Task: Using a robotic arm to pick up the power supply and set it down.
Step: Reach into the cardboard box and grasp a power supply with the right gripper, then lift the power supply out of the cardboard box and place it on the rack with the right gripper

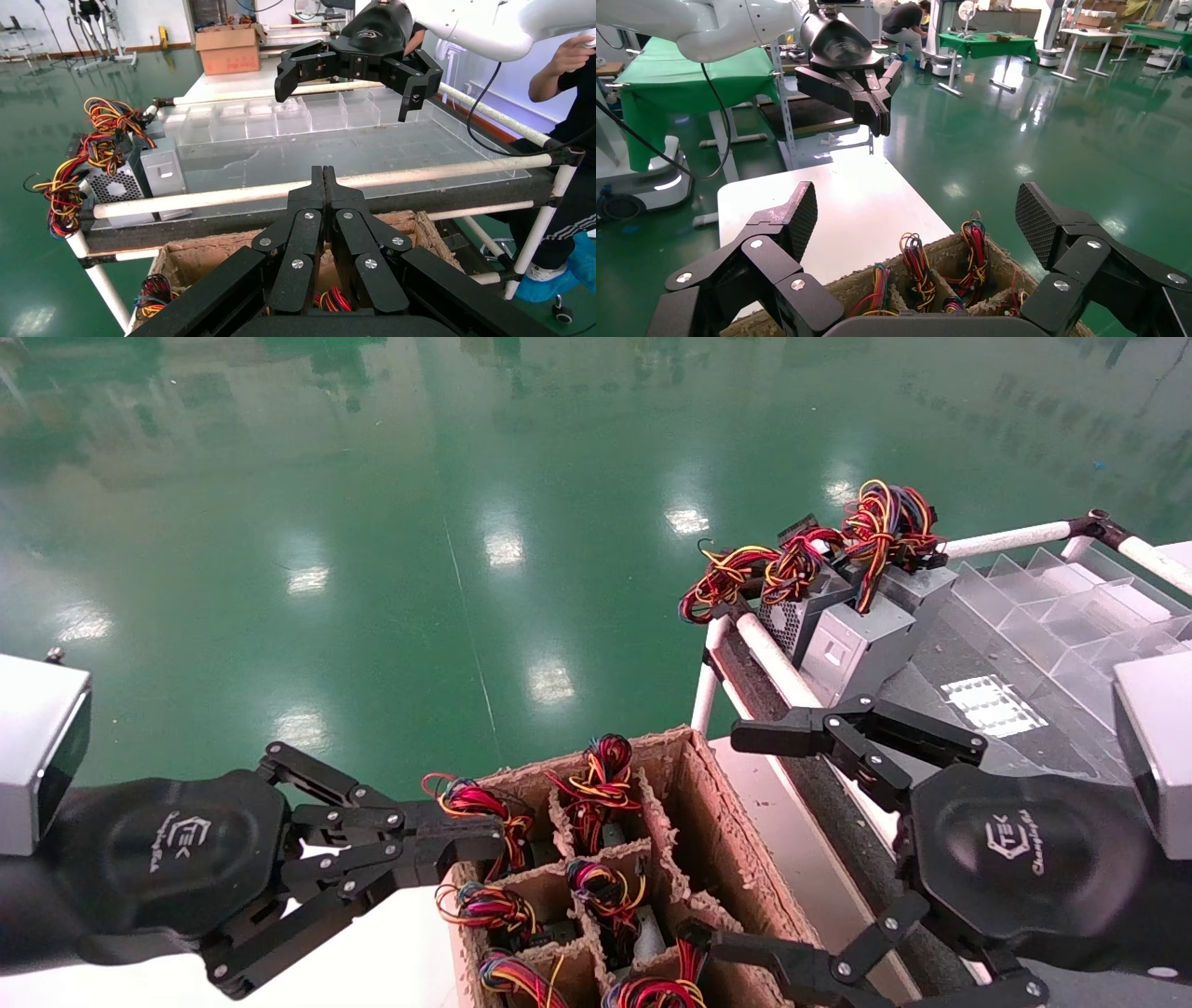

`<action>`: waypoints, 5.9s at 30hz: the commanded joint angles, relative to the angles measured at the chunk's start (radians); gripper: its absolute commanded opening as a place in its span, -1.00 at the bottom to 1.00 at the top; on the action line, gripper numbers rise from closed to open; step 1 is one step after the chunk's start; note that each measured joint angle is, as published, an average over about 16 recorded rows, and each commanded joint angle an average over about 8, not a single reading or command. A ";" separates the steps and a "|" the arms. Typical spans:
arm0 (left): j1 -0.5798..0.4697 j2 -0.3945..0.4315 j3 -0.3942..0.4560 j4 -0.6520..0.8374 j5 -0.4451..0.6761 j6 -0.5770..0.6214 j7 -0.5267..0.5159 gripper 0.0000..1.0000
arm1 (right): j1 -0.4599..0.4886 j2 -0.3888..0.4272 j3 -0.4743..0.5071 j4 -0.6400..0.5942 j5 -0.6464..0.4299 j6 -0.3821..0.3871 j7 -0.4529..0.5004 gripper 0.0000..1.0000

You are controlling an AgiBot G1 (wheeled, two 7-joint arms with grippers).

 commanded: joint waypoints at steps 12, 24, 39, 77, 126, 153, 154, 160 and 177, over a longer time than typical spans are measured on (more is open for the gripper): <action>0.000 0.000 0.000 0.000 0.000 0.000 0.000 1.00 | 0.000 0.000 0.000 0.000 0.000 0.000 0.000 1.00; 0.000 0.000 0.000 0.000 0.000 0.000 0.000 1.00 | -0.007 0.005 -0.004 -0.002 -0.024 0.017 -0.006 1.00; -0.001 0.000 0.001 0.001 -0.001 0.000 0.001 1.00 | 0.036 0.012 -0.131 0.039 -0.323 0.063 0.059 1.00; -0.001 -0.001 0.003 0.001 -0.002 -0.001 0.002 1.00 | 0.075 -0.215 -0.261 -0.098 -0.530 0.099 -0.051 -1.00; -0.002 -0.002 0.005 0.001 -0.003 -0.002 0.003 1.00 | -0.062 -0.034 0.049 -0.083 -0.067 0.180 -0.112 -1.00; -0.002 -0.002 0.007 0.001 -0.004 -0.002 0.003 1.00 | 0.063 0.138 0.168 -0.535 -0.127 0.300 -0.288 -1.00; -0.002 -0.002 0.007 0.001 -0.004 -0.002 0.003 1.00 | 0.075 0.134 0.160 -0.559 -0.141 0.305 -0.294 -1.00; -0.002 -0.002 0.007 0.001 -0.005 -0.002 0.004 1.00 | 0.169 0.090 0.107 -0.680 -0.233 0.336 -0.332 -1.00; -0.002 -0.003 0.008 0.001 -0.005 -0.003 0.004 1.00 | 0.535 -0.135 -0.021 -1.023 -0.461 0.518 -0.451 -1.00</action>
